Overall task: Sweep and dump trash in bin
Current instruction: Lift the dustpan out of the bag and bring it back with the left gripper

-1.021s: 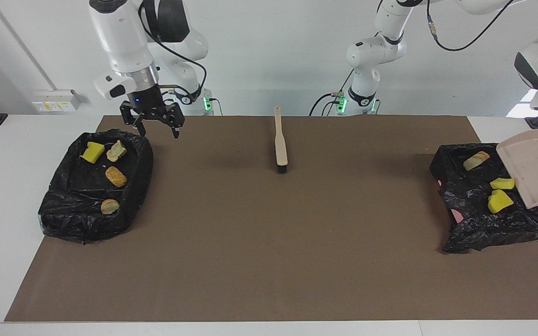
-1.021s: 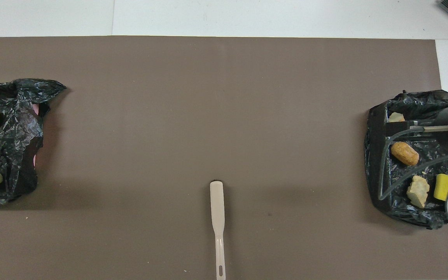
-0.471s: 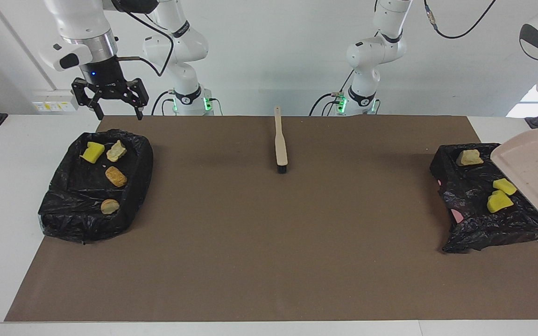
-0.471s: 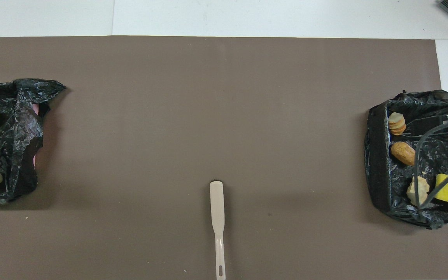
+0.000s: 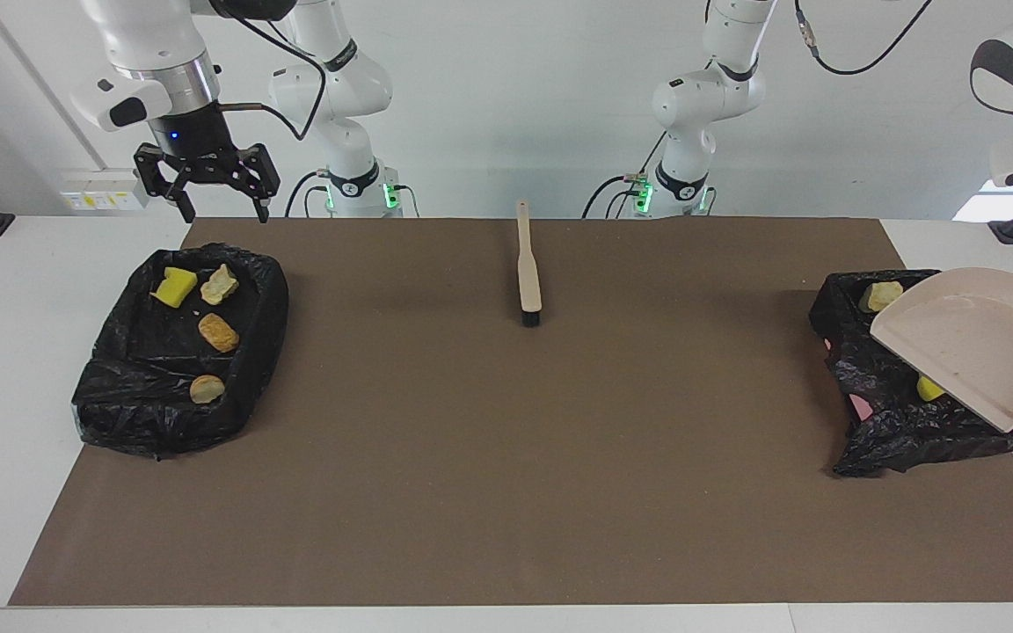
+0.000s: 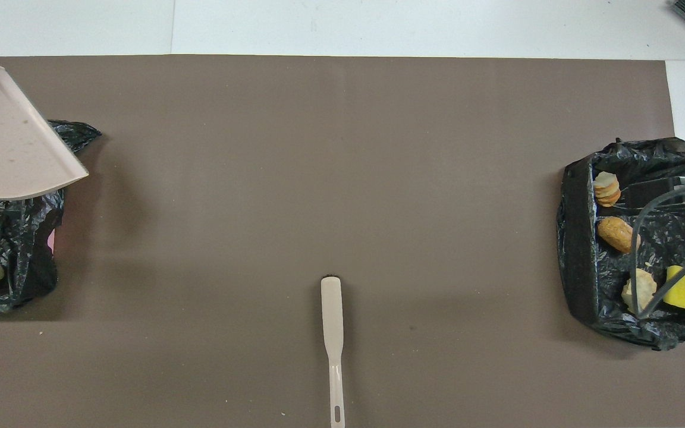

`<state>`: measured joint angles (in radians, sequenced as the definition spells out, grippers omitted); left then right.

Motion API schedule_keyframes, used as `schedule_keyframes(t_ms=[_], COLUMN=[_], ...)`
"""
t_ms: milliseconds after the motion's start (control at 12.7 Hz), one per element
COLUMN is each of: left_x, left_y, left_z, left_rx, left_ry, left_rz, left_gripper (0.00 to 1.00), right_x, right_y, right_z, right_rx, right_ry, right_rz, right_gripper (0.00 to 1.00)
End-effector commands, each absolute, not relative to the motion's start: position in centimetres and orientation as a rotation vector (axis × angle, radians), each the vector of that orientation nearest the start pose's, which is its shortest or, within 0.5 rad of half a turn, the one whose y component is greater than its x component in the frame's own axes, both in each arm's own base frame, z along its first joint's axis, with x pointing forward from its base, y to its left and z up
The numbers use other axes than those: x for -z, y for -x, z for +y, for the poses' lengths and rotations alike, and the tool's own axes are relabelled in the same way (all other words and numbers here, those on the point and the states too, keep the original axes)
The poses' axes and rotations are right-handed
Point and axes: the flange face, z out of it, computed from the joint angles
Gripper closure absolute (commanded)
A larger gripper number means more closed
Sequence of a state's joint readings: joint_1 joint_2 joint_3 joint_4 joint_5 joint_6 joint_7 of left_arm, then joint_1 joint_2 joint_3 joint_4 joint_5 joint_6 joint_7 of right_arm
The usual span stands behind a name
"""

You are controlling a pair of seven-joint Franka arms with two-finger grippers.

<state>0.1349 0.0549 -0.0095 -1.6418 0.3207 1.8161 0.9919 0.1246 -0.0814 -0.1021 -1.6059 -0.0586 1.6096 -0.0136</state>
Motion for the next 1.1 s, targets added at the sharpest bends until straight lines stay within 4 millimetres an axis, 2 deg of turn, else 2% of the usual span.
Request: schedule_keyframes(t_ms=[0,157,393,550,707,864,1021], left_x=[-57.9,-56.6,-54.7,-52.8,-49.7,-45.1,-41.4], left_y=[-57.6,-57.6,-56.8,-56.2,-55.7,-54.5,-53.1], left_z=[5.1,-0.3,-10.5,-17.0,-23.8,-31.4,-36.6], left_rx=[-0.041,0.002,0.038,0.063,0.08,0.096,0.129], left_ry=[2.714,2.877,3.047,3.084,3.131,3.152,3.173], left_rz=[1.042,0.818,0.5,0.415,0.319,0.252,0.205], left_gripper=[1.0,1.0,1.0,1.0,1.0,1.0,1.0], right_x=[-65.6,-66.1,-66.2,-66.1,-66.1,-66.1,-66.0], right_y=[-53.1,-53.0,-52.9,-52.9,-52.9,-52.7,-52.7], right_z=[0.3,0.9,0.5,0.5,0.2,0.2,0.1], right_rx=[0.123,0.125,0.121,0.119,0.119,0.119,0.123], right_ry=[3.168,3.186,3.167,3.167,3.167,3.166,3.166], right_rz=[-0.045,-0.061,-0.035,-0.035,-0.028,-0.028,-0.023], right_gripper=[0.0,0.0,0.0,0.0,0.0,0.0,0.0])
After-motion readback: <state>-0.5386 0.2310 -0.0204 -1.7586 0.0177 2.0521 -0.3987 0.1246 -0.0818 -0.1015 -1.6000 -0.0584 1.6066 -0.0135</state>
